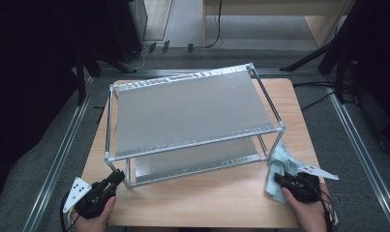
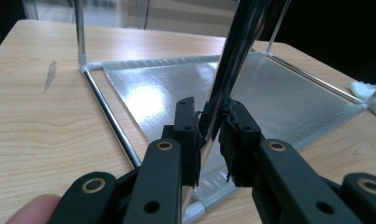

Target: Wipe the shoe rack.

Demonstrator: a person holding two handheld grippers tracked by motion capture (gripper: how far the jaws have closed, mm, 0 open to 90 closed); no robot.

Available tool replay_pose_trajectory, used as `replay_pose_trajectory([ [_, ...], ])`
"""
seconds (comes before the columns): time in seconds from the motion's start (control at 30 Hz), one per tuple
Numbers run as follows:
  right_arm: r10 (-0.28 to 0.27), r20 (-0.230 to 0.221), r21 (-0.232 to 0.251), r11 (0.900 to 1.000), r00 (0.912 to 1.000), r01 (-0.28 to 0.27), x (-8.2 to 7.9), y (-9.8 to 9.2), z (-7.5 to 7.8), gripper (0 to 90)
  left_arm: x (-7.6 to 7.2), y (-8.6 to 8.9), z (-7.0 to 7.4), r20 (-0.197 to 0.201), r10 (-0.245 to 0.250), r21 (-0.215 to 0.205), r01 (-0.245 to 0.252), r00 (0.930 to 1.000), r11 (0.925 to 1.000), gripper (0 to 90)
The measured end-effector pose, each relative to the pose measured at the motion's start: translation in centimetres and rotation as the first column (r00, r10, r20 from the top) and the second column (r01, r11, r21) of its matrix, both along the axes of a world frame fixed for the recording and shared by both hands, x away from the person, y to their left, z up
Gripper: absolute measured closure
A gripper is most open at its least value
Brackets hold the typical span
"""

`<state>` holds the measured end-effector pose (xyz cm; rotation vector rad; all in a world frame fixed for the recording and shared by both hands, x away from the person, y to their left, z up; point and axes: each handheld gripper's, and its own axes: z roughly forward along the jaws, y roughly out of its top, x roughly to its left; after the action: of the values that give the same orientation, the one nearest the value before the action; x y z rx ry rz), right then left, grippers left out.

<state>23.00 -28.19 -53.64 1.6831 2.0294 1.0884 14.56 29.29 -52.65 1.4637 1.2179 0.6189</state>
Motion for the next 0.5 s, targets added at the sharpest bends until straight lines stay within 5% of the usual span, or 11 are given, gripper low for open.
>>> replay_pose_trajectory([
  [0.07, 0.055, 0.059, 0.0, 0.998, 0.9967, -0.055, -0.3, 1.3, 0.8, 50.2, 0.0, 0.1, 0.0, -0.003, -0.004, -0.003, 0.004, 1.0, 1.0, 76.7],
  [0.17, 0.003, 0.159, -0.02, 1.0, 0.9873, 0.0, -0.7, 0.6, 1.8, 42.7, 0.0, 0.1, 0.0, -0.004, -0.006, -0.006, 0.006, 1.0, 1.0, 76.6],
  [0.23, -0.006, 0.179, -0.03, 0.999, 0.9839, 0.012, -0.8, 0.3, 1.9, 41.1, 0.1, 0.1, -0.1, -0.005, -0.006, -0.006, 0.006, 1.0, 1.0, 76.6],
  [0.3, 0.022, 0.201, -0.085, 0.996, 0.9793, -0.005, -0.5, 0.0, 1.6, 29.4, 0.1, 0.1, 0.0, -0.007, -0.005, -0.012, 0.005, 1.0, 0.9999, 76.3],
  [0.4, 0.076, 0.172, -0.124, 0.991, 0.9822, -0.055, 0.0, 0.7, 0.9, 21.5, 0.2, 0.0, -0.1, -0.016, -0.005, -0.031, 0.005, 0.9999, 0.9995, 73.5],
  [0.5, 0.044, 0.113, -0.174, 0.984, 0.9926, -0.024, 0.6, 1.0, 0.1, 18.7, 0.4, -0.1, -0.1, -0.024, -0.01, -0.034, 0.009, 0.9997, 0.9994, 70.3],
])
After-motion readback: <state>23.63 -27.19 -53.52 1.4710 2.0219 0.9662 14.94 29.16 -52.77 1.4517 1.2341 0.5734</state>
